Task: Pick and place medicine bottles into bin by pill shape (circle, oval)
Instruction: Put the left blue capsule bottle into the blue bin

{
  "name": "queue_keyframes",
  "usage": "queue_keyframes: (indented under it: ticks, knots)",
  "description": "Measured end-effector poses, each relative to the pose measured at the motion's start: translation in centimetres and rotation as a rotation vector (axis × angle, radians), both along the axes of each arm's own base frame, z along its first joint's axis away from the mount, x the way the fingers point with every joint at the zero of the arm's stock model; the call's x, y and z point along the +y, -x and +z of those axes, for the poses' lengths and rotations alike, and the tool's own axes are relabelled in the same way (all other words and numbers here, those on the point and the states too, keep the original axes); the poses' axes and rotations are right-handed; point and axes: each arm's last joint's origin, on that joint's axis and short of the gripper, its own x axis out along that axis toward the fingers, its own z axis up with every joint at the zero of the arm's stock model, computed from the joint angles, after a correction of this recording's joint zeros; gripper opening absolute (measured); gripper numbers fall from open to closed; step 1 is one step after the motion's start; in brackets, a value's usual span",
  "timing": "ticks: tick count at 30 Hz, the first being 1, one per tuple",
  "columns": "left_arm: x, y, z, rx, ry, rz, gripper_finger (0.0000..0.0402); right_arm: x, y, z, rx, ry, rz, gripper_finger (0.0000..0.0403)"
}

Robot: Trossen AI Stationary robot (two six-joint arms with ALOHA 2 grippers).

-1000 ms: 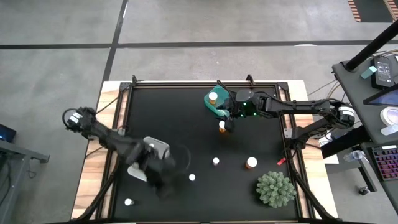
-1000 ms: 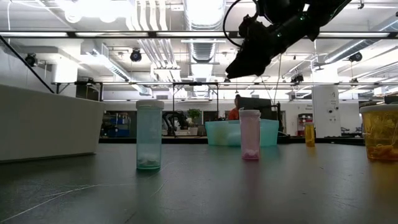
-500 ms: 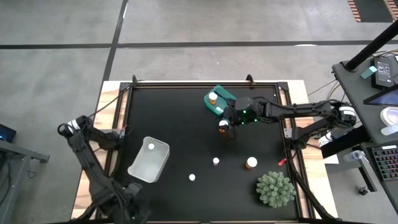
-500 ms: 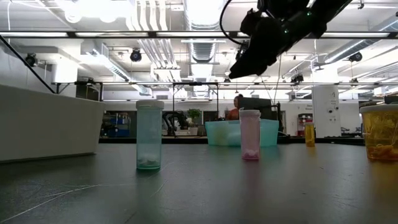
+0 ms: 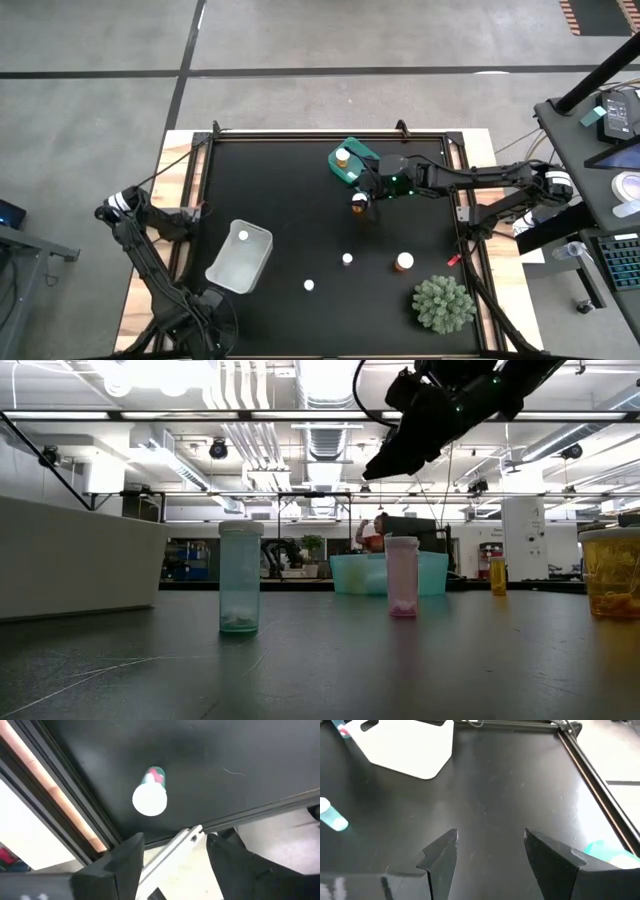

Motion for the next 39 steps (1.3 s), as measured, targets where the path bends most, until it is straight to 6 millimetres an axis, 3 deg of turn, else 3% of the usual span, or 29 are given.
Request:
queue_keyframes:
  ticks: [18, 27, 32, 39]
  knots:
    - [0.6, 0.9, -3.5, 0.000, -0.035, -0.037, 0.0203, 0.0, -0.1, 0.1, -0.012, 0.015, 0.007, 0.0219]
    - [0.4, 0.8, -4.0, 0.003, -0.040, -0.046, 0.0201, 0.0, -0.1, 0.1, -0.011, 0.019, 0.009, 0.0219]
    - [-0.1, 0.5, -4.8, -0.006, -0.033, -0.070, 0.0170, 0.0, -0.1, 0.1, -0.011, 0.017, 0.008, 0.0219]
    - [-0.3, 0.4, -5.0, 0.000, -0.028, -0.073, 0.0092, 0.0, -0.1, 0.1, -0.011, 0.017, 0.008, 0.0219]
